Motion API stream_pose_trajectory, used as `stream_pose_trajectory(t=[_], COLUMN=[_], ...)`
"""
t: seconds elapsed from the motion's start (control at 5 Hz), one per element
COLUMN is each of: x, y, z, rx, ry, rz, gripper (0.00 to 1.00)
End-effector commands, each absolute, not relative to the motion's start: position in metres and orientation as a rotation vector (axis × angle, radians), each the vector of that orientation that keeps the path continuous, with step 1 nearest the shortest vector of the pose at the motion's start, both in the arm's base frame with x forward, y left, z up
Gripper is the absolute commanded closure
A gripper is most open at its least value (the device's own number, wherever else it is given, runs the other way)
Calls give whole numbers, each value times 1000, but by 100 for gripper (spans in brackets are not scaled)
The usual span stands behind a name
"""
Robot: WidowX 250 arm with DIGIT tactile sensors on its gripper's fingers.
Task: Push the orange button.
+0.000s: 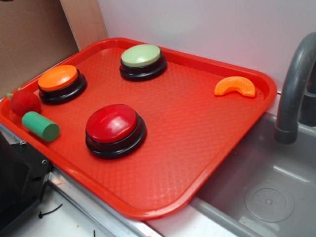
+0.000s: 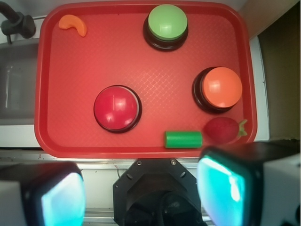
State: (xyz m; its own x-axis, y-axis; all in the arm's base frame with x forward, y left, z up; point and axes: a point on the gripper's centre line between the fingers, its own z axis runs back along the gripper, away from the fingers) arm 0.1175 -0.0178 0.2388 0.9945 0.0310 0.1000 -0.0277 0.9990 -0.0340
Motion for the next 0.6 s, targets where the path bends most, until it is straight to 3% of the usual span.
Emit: stream_pose_trajectory(t=[0.0,0.2,0.4], x=[118,144,164], y=[-18,29,74], z=[239,209,184], rx=[-33,-25,-12], ry=[-101,-63,-95], rz=[29,223,363], gripper=[0,0,0])
